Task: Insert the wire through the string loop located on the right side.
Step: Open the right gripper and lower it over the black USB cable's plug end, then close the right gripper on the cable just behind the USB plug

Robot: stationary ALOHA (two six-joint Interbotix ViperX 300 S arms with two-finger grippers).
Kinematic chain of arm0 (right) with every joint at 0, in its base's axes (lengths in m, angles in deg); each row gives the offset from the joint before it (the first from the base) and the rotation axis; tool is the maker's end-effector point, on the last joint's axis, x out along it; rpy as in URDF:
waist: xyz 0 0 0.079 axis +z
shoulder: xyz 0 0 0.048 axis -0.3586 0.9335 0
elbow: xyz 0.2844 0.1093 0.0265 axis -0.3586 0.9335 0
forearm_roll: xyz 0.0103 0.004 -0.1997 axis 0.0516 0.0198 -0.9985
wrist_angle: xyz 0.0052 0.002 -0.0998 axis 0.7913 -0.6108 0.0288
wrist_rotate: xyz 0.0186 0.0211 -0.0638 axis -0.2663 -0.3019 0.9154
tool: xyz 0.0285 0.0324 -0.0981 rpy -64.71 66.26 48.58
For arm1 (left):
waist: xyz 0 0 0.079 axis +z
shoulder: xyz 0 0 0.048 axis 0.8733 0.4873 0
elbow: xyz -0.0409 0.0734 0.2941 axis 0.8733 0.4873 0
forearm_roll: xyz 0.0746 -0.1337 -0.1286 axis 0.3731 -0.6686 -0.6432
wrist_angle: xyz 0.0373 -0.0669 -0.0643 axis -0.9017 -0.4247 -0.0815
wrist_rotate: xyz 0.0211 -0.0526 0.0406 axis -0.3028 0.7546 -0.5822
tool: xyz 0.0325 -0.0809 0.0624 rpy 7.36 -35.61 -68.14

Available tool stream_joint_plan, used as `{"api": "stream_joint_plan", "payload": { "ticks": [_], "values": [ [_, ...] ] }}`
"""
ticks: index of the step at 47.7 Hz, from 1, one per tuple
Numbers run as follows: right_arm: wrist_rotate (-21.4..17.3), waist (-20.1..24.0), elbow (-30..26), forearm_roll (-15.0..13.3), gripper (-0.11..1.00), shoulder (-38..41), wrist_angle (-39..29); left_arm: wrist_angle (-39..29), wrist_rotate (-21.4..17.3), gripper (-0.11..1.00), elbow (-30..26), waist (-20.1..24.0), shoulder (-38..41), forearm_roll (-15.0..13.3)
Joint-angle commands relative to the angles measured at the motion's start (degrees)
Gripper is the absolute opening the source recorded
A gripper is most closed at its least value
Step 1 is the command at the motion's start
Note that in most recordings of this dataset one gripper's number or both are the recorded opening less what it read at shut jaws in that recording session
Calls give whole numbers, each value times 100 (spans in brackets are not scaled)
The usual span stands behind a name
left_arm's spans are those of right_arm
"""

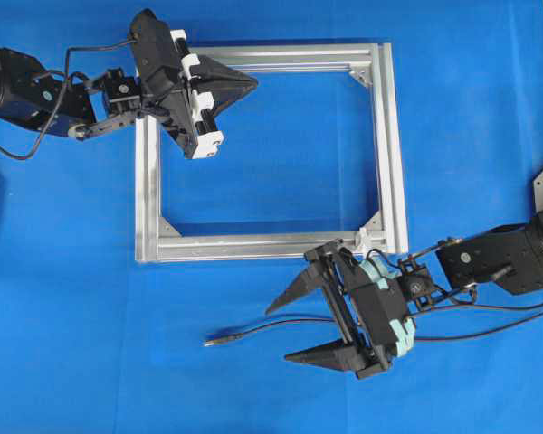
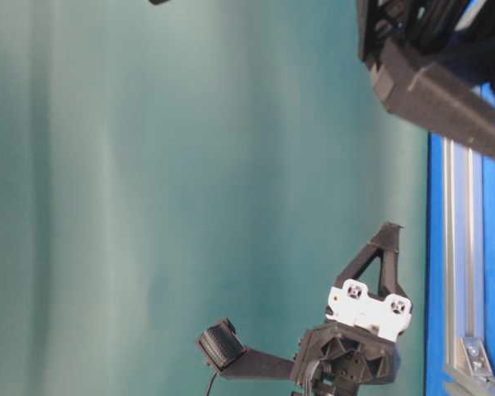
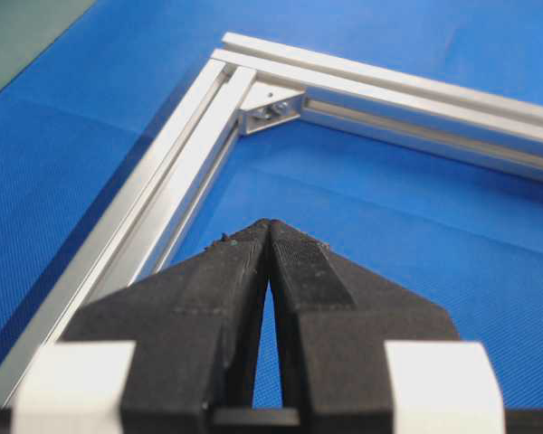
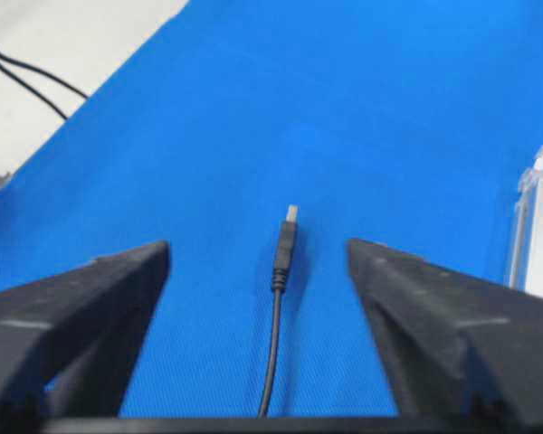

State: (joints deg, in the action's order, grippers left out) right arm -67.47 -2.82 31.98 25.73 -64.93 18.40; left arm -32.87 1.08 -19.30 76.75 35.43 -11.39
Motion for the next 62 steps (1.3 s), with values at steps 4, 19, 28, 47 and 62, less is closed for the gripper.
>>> {"api": "stream_joint_plan", "payload": {
  "ticks": [4,19,28,47,62],
  "values": [
    [-9,9,-167,53,83,-70,0,26,-9,0,-70,9,-176,18],
    [-35,9,-527,404,84,694,-88,26,-9,0,-70,18,-176,18],
    [-35,9,-712,677,84,1160,-79,26,-9,0,-70,18,-176,18],
    [-35,-26,-791,791,83,1336,-158,18,-9,0,-62,18,-176,18],
    [44,-35,-932,756,27,1406,-501,26,-9,0,-26,18,-185,18]
  ]
}}
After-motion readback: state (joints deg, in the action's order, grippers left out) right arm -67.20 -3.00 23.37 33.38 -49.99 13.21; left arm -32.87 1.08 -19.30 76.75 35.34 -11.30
